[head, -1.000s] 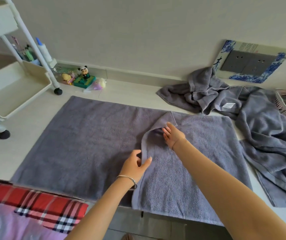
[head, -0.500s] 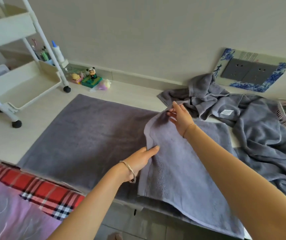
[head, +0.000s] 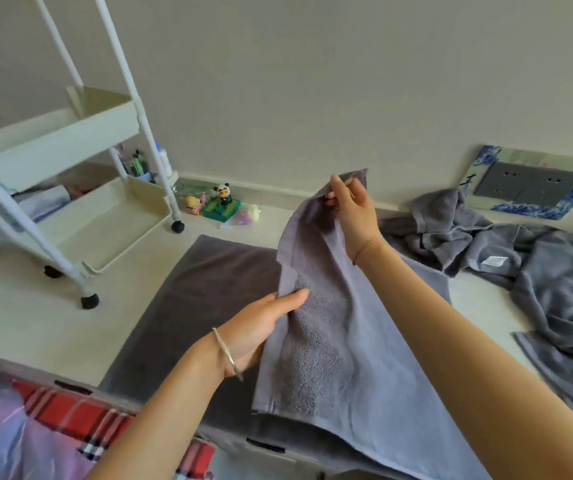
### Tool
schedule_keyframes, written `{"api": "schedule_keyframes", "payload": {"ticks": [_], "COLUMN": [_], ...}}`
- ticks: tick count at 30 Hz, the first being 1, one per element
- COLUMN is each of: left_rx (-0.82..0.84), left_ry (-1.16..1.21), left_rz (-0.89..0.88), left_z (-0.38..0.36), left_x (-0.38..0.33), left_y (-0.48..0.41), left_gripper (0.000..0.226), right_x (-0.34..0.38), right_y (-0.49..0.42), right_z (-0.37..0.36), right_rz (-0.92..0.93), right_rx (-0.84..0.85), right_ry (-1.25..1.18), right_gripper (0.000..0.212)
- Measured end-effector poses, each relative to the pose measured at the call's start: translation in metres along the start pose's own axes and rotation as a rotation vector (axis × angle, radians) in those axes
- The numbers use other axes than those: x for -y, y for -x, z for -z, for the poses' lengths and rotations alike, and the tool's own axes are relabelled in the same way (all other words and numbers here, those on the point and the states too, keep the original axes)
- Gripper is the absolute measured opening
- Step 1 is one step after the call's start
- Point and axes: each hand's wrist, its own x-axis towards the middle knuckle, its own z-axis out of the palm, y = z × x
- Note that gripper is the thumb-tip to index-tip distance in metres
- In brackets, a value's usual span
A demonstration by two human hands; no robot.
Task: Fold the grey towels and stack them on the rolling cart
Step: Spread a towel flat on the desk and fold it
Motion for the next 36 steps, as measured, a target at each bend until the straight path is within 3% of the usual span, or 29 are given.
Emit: {"api": "schedule_keyframes", "payload": {"ticks": [6,11,13,17,22,26,28,32,36], "left_rx": [-0.087,-0.295,-0.421,-0.535,-0.555,-0.594,-0.632,-0.4,-0.312], "left_ry": [-0.028,-0.119,-0.31,-0.947,-0.999,-1.017,-1.211,-1.507,-1.592], "left_rz": [-0.029,0.026,0.063,0.271,0.252,0.148,0.033,-0.096,0.026], "left_z": [0.114,0.201,0.238,0.294,0.302,0.296,0.288,0.248,0.226], "left_x": [-0.023,-0.013,0.004,0.047,0.057,0.056,0.059,0.069,0.098], "left_y": [0.025,0.011,-0.002,-0.021,-0.033,-0.051,-0.062,-0.082,-0.108], "left_gripper": [0.018,0.014,0.018,0.03,0.027,0.051,0.066,0.062,0.055], "right_x": [-0.035,-0.109,-0.142,-0.192,-0.214,-0.217,-0.218,-0.222,-0.232], "right_y": [-0.003,-0.011,-0.013,-0.011,-0.014,-0.014,-0.013,-0.004,0.008], "right_z": [-0.12,-0.181,-0.187,-0.173,-0.152,-0.146,-0.143,-0.131,-0.098], "right_rz": [0.012,-0.152,-0.243,-0.38,-0.303,-0.258,-0.207,-0.109,-0.07], "right_rx": [0.049,0.127,0.267,0.384,0.416,0.485,0.516,0.497,0.481], "right_ry": [0.076,0.342,0.498,0.691,0.836,0.919,0.978,1.011,1.14], "right_gripper": [0.036,0.033,0.019,0.029,0.028,0.034,0.036,0.037,0.041]}}
